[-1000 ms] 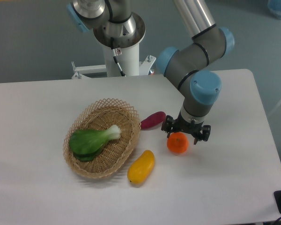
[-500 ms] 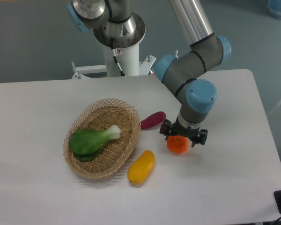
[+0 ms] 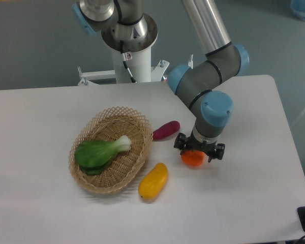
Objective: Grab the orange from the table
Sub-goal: 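Close the gripper fingers around the orange, then lift the held orange up off the table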
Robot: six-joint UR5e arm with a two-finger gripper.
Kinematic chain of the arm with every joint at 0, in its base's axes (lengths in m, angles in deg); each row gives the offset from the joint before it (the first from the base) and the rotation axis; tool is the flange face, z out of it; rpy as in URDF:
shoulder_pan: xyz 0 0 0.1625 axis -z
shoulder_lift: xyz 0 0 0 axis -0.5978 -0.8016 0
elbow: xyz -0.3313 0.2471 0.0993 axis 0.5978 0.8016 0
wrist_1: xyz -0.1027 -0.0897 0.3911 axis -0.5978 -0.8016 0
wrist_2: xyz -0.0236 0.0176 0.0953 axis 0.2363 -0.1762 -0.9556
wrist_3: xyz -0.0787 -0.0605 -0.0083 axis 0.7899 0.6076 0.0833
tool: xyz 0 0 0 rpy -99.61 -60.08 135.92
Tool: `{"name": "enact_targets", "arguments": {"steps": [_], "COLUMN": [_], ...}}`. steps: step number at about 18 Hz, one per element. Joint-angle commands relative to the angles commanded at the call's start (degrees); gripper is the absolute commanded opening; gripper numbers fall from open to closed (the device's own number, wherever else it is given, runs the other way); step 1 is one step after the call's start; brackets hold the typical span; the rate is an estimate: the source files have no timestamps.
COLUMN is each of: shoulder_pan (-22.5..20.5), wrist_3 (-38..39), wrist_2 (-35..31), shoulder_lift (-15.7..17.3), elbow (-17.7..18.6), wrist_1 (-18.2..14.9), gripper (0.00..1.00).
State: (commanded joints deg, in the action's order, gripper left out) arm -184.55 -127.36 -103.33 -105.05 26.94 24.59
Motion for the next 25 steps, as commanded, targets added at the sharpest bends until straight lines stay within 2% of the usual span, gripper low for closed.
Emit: {"name": "enact_targets", "arguments": {"steps": [3, 4, 6, 10, 14, 22, 25], "shoulder_pan": [0.0, 0.0, 0.0, 0.0, 0.0, -0.1, 0.5], "wrist_3": [-0.1, -0.1, -0.2, -0.5, -0.6, -1.8, -1.7], "wrist_2": [0.0, 0.0, 0.0, -1.2, -1.4, -3.2, -6.9], "shoulder_lift": [-0.3, -0.3, -0.2, -0.1, 0.3, 1.8, 2.6], "elbow": [0.2, 0.2, 0.4, 0.8, 0.7, -0.3, -3.8], "wrist_1": [0.7, 0.7, 0.7, 0.7, 0.6, 0.8, 0.2], "gripper": [1.0, 0.96, 0.83, 0.79, 0.66, 0.66, 0.66]}}
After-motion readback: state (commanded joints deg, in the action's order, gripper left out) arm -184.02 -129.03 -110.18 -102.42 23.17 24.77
